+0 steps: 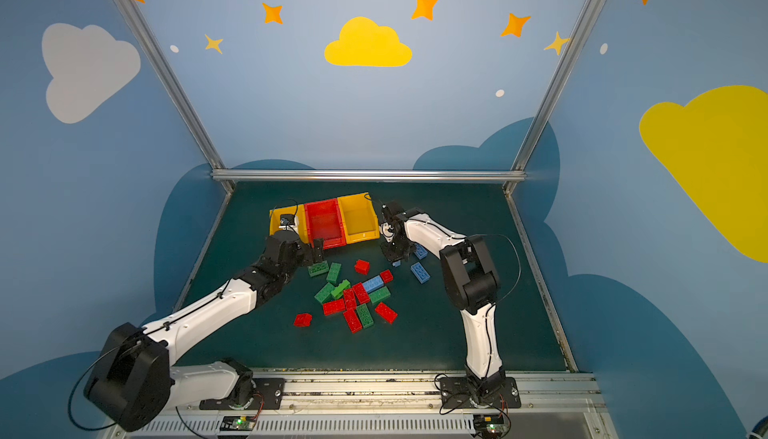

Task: Sort the legos into containers by color
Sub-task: 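Carry the light-blue brick with the right gripper and drop it into the red bin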

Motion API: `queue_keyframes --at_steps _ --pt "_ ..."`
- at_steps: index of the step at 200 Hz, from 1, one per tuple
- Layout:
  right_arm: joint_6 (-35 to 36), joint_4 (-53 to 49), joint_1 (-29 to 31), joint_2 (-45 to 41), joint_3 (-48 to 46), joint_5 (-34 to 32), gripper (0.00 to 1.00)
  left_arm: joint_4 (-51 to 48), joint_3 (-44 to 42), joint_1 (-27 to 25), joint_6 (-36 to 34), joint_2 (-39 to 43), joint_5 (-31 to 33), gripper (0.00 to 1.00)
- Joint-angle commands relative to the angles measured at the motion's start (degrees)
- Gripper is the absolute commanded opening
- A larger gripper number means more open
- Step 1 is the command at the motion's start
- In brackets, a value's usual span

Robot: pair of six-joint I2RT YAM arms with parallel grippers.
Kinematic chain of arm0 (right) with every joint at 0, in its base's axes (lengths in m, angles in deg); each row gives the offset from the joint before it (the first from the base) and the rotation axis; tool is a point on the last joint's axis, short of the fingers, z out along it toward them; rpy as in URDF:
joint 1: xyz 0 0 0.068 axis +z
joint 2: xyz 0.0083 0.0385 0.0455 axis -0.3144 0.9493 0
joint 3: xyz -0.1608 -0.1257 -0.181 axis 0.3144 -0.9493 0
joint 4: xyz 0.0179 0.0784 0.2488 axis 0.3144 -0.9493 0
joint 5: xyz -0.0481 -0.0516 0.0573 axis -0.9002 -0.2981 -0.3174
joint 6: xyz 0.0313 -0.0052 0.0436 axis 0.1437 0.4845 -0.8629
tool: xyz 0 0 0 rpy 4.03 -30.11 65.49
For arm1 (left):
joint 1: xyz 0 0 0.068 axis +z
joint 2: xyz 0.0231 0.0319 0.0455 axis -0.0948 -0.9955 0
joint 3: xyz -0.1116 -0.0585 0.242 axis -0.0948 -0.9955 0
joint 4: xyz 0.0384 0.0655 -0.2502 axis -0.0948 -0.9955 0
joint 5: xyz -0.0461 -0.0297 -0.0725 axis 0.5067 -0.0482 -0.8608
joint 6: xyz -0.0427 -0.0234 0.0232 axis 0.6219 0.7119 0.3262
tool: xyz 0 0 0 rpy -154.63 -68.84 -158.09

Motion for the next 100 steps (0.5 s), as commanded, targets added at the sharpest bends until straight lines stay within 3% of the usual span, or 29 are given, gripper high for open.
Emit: queue_keyframes --at_steps 1,40,100 --pt "0.01 -3.9 0.47 -3.14 5.58 0.32 0.18 -0.5 1.46 0.94 -0.59 0.5 -0.48 1.0" --pt "-2.56 -4.8 1.03 -0.5 17.07 7.66 0.19 -1.02 1.25 2.18 0.56 1.01 -0.74 1.0" --pt "-11.45 8.43 2.31 10.21 31.19 25.22 0.21 -4.01 -0.01 3.54 2.6 4.48 -0.41 1.0"
